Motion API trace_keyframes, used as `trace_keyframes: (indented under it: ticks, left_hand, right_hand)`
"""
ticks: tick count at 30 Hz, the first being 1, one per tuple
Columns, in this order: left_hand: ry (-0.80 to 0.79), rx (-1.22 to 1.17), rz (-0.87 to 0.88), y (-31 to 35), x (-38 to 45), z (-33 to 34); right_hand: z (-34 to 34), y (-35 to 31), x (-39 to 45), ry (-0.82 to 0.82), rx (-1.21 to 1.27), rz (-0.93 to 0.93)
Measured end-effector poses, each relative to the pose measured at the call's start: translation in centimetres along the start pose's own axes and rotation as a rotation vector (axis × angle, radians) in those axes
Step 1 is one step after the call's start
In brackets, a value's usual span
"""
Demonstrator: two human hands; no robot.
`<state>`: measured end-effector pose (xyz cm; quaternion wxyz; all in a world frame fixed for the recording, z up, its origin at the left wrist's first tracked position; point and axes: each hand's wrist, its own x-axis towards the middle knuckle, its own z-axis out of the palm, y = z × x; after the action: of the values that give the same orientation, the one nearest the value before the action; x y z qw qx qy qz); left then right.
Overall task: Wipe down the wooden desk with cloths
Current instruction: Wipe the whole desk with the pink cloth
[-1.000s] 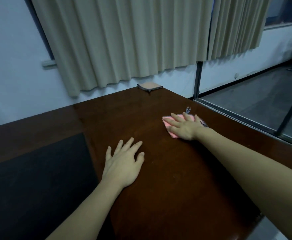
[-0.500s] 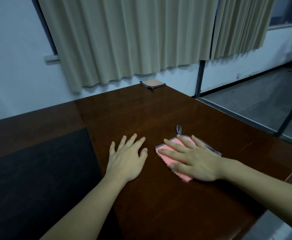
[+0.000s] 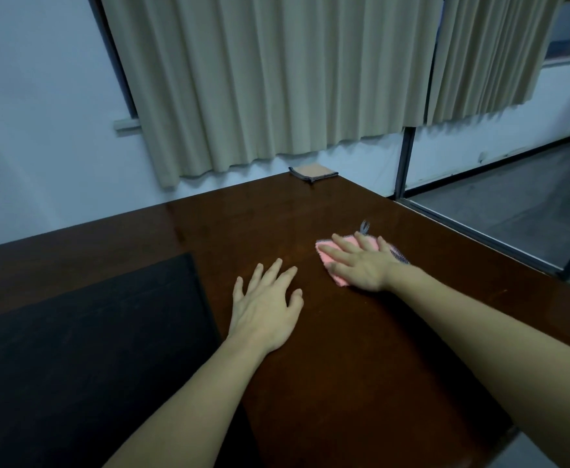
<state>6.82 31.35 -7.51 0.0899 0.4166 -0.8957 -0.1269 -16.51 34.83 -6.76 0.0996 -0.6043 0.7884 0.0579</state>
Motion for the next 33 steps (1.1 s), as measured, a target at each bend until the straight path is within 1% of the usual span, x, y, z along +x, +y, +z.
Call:
trace_keyframes:
  ticks: [3, 6, 9, 11, 14, 20, 24, 26, 31, 33]
  left_hand:
    - [0.034, -0.019, -0.010, 0.1, -0.1, -0.4]
    - [-0.027, -0.045, -0.041, -0.5, -0.5, -1.2]
    - [-0.057, 0.003, -0.032, -1.9, -1.3, -2.0]
    - [-0.066, 0.030, -0.030, -2.9, -2.0, -2.4]
    - [-0.080, 0.033, -0.049, -4.2, -3.1, -2.6]
    - [-0.099, 0.042, -0.075, -5.6, -4.9, -1.8]
    - [-0.070, 0.032, -0.078, -5.5, -5.2, -1.3]
    - [-0.056, 0.035, -0.078, -5.4, -5.2, -1.3]
    - [-0.046, 0.046, -0.075, -5.5, -5.3, -1.1]
    - [-0.042, 0.057, -0.075, -5.5, -5.2, -1.1]
  right_hand:
    - [1.1, -2.4, -5.1, -0.012, -0.037, -0.138]
    - [2.6, -4.2, -10.7, 0.005, -0.059, -0.294]
    - [3.4, -4.6, -14.0, -0.003, -0.051, -0.344]
    - [3.2, -4.5, -14.0, -0.005, -0.048, -0.336]
    - [2.9, -4.2, -11.6, 0.005, -0.040, -0.289]
    - [1.2, -4.0, -3.3, 0.034, 0.020, -0.045]
    - [0.8, -5.4, -1.8, 0.002, 0.019, 0.006]
    - [0.9, -6.2, -3.5, -0.002, -0.010, -0.044]
    - [2.7, -8.2, -11.9, -0.001, -0.070, -0.306]
    - [3.8, -8.2, -14.6, 0.008, -0.073, -0.369]
